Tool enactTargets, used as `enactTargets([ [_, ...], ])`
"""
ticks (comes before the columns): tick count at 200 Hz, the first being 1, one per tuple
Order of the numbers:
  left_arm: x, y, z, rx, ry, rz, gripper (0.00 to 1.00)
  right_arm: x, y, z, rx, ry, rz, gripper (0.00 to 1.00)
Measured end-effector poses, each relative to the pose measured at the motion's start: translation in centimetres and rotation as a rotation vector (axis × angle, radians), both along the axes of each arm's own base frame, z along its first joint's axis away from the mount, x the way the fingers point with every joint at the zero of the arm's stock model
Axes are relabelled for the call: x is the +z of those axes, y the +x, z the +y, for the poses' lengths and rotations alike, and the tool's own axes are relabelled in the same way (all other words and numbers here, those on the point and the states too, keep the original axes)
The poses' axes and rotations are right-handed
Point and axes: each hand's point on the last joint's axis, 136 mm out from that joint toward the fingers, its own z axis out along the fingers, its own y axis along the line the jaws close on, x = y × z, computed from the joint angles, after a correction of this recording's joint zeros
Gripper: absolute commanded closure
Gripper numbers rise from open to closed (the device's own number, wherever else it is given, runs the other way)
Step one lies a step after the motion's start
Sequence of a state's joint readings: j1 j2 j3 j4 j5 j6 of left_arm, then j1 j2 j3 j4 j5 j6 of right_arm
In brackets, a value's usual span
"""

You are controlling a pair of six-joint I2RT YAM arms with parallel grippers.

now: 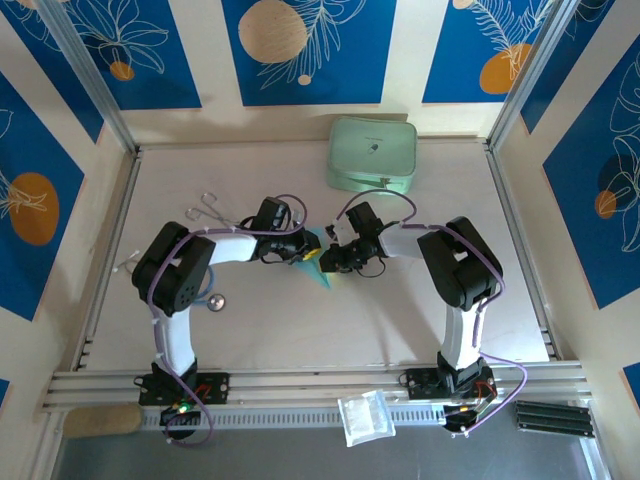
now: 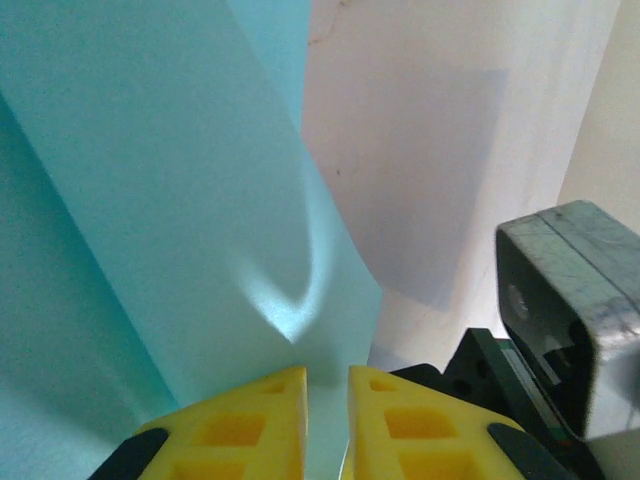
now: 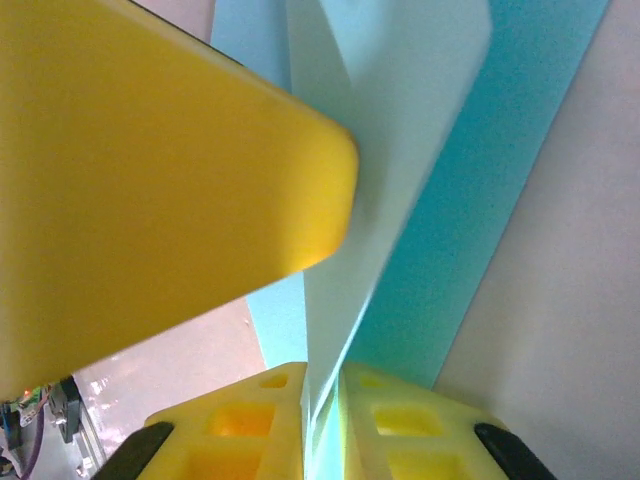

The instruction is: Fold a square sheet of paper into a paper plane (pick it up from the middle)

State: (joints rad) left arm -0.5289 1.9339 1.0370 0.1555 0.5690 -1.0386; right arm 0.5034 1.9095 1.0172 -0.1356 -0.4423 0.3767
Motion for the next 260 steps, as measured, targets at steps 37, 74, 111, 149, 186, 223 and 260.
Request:
enactTargets([
  [37, -0.2, 0.0, 0.0, 0.0, 0.004, 0.007, 0.82, 0.6, -0.3, -0.2, -0.01, 0.0, 0.008, 0.82],
  [74, -0.3, -0.1, 0.0, 0.0, 0.008, 0.014, 0.82, 0.3, -0.6, -0.5, -0.018, -0.02, 0.025, 0.82],
  [111, -0.2, -0.1, -0.1, -0.004, 0.006, 0.011, 0.82, 0.1, -0.7, -0.6, -0.02, -0.03, 0.028, 0.84],
  [149, -0.2, -0.1, -0.2, -0.005, 0.006, 0.011, 0.81, 0.0, -0.8, -0.6, -0.019, -0.034, 0.031, 0.87],
  [186, -0.2, -0.1, -0.2, -0.005, 0.006, 0.01, 0.81, -0.2, -0.8, -0.6, -0.02, -0.037, 0.037, 0.89],
  [223, 0.1, 0.0, -0.3, -0.005, 0.003, 0.005, 0.79, -0.8, -1.0, -0.7, -0.021, -0.044, 0.057, 0.9],
  [260, 0.2, 0.2, -0.3, -0.005, 0.001, 0.001, 0.76, -0.8, -0.9, -0.7, -0.024, -0.039, 0.06, 0.91],
])
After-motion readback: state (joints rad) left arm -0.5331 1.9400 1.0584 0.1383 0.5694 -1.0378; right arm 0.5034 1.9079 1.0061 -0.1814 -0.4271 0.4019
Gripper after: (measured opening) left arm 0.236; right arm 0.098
